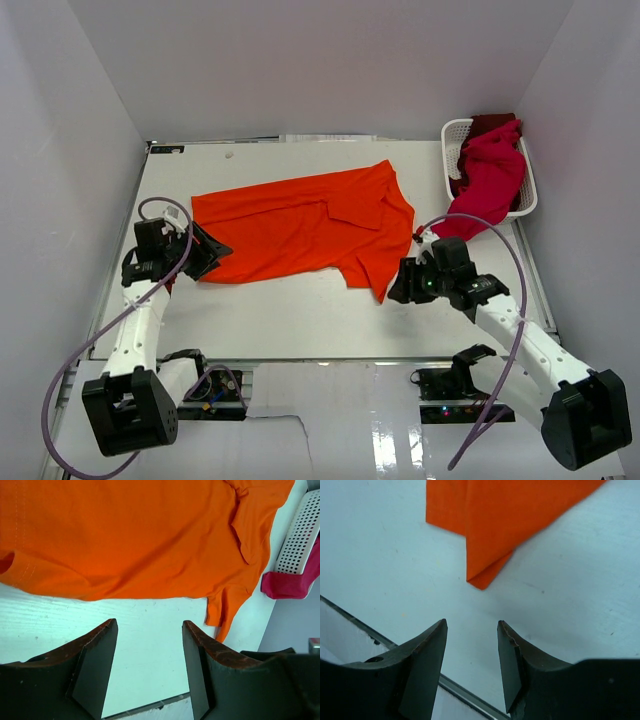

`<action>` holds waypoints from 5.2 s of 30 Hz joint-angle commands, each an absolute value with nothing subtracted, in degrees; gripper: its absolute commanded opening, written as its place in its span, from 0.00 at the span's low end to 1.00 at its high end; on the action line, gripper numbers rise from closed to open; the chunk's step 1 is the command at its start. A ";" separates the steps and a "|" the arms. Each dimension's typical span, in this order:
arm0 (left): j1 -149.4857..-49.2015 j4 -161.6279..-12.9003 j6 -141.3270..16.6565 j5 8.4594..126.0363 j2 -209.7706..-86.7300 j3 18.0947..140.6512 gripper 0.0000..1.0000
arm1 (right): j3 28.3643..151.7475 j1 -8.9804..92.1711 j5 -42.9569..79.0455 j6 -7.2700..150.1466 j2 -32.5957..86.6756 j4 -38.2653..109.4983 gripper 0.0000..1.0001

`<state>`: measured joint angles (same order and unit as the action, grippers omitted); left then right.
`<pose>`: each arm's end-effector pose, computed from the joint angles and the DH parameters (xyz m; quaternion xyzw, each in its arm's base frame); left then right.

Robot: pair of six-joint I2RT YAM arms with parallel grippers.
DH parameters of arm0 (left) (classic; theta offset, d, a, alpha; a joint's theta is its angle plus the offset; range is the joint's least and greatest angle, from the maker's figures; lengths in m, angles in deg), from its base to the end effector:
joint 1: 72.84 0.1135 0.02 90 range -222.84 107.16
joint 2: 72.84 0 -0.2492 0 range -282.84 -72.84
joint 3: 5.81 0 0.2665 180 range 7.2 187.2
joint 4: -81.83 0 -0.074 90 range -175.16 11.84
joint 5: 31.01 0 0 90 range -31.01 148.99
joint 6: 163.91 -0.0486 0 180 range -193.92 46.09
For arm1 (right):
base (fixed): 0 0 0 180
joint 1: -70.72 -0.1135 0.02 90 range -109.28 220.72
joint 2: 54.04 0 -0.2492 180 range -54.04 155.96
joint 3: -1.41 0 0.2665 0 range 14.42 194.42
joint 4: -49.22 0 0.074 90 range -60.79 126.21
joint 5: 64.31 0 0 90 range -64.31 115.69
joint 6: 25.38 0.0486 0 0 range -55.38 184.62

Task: Fold and stack the t-shirts
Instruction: Grap the side of the flattened tshirt closest away from the robot with both arms

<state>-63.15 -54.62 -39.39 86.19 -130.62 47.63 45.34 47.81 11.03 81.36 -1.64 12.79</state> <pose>0.2319 0.0171 0.2172 -0.2631 0.8722 -0.2894 0.2938 0.1953 0.0959 0.1863 -0.0982 0.9120 0.2398 0.3179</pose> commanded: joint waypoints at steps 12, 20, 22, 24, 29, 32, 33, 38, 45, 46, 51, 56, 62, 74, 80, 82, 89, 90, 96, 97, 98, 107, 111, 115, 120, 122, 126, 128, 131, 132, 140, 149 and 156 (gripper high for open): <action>-66.85 -60.89 -40.69 97.30 -130.06 43.50 0.61 | 36.83 34.43 22.60 93.36 0.80 25.56 0.52; -78.91 -66.61 -39.38 89.75 -131.99 43.86 0.62 | 36.05 29.33 31.13 89.59 2.12 34.53 0.53; -79.08 -67.66 -39.20 90.01 -133.48 43.85 0.62 | 35.78 28.28 32.80 88.19 3.26 36.20 0.53; -79.44 -68.37 -39.11 90.19 -133.93 43.68 0.62 | 35.95 26.69 34.73 87.39 5.18 38.93 0.53; -79.61 -68.99 -39.37 90.45 -134.63 43.94 0.62 | 37.45 24.50 36.75 86.07 10.72 40.60 0.53; -79.61 -68.99 -39.55 90.45 -134.63 44.20 0.62 | 38.50 23.36 38.86 86.24 13.89 40.61 0.50; -79.61 -68.99 -39.64 90.45 -134.54 44.29 0.62 | 38.76 23.00 39.56 86.24 14.77 40.69 0.48; -79.61 -68.81 -39.73 90.63 -134.46 44.38 0.63 | 39.12 22.38 44.05 86.68 15.13 40.34 0.40; -79.61 -68.81 -39.64 90.80 -134.28 44.29 0.64 | 38.50 22.38 47.74 87.65 13.38 39.55 0.19; -79.61 -68.90 -39.72 90.72 -134.45 44.21 0.64 | 38.50 22.38 48.01 87.83 13.37 39.55 0.13; -79.61 -68.99 -39.73 90.98 -134.72 43.94 0.64 | 42.09 22.30 46.08 90.11 13.20 35.95 0.08; -79.61 -69.08 -39.81 91.15 -134.89 43.77 0.64 | 50.53 23.35 34.78 96.33 13.45 26.21 0.08; -79.61 -68.99 -39.73 91.42 -134.54 43.94 0.65 | 54.77 29.58 20.90 101.97 12.67 20.74 0.08; -79.61 -68.81 -39.73 92.12 -133.67 43.41 0.65 | 41.95 50.41 -6.02 110.23 11.97 34.95 0.08; -79.61 -68.90 -39.72 92.21 -133.67 43.41 0.65 | 36.14 55.42 -12.62 119.00 12.23 45.68 0.08; -79.61 -68.90 -39.73 92.12 -133.49 43.41 0.65 | 33.24 56.83 -13.42 122.00 11.79 51.22 0.08; -79.52 -67.41 -39.20 89.31 -132.17 43.41 0.65 | 28.76 61.75 -15.97 130.71 12.40 55.71 0.08; -79.44 -66.88 -38.76 88.87 -131.91 43.24 0.65 | 27.96 62.80 -16.24 133.85 12.58 56.42 0.08; -78.65 -66.61 -37.09 86.15 -128.13 42.62 0.65 | 18.39 66.67 -14.48 147.31 9.25 68.28 0.08; -78.64 -66.62 -37.00 86.14 -127.87 42.62 0.65 | 17.42 67.29 -14.13 148.46 8.63 69.77 0.08; -78.64 -66.44 -37.00 86.41 -127.86 42.71 0.65 | 16.19 67.73 -13.17 149.95 7.23 72.31 0.12; -78.56 -66.53 -36.91 87.29 -127.86 42.27 0.65 | 30.04 69.32 -7.81 124.87 2.30 47.59 0.80; -78.56 -66.70 -37.26 87.29 -127.86 42.36 0.65 | 43.91 69.23 -1.23 101.52 1.68 26.00 0.81; -78.56 -67.05 -37.35 87.46 -128.13 42.10 0.65 | 52.62 69.14 7.03 86.80 1.59 13.32 0.82; -78.56 -68.55 -37.35 87.99 -128.39 41.57 0.65 | 59.41 61.73 14.33 74.48 3.44 2.56 0.82; -78.56 -69.25 -37.44 88.08 -128.39 41.31 0.65 | 60.82 55.81 19.95 73.93 4.31 0.81 0.85; -78.56 -69.95 -38.75 87.82 -129.00 41.04 0.65 | 65.30 45.07 28.29 73.93 10.81 -5.43 0.82; -78.56 -70.13 -39.37 87.55 -129.62 41.13 0.66 | 65.31 44.44 29.47 75.43 14.85 -6.76 0.76; -78.56 -70.22 -39.90 87.90 -130.67 41.39 0.66 | 63.65 44.36 29.37 77.79 16.54 -6.16 0.71; -78.56 -70.39 -39.90 87.99 -130.68 41.31 0.66 | 62.77 44.36 29.99 78.50 16.19 -5.54 0.70; -78.56 -70.75 -40.34 88.17 -131.64 41.22 0.66 | 59.86 44.27 29.65 79.83 18.11 -1.85 0.66; -75.58 -65.92 -39.20 84.47 -129.80 43.41 0.66 | 57.67 46.89 22.53 79.48 22.86 7.54 0.58; -61.79 -61.52 -42.62 92.03 -131.64 45.35 0.66 | 55.38 52.52 16.29 79.04 24.00 13.26 0.50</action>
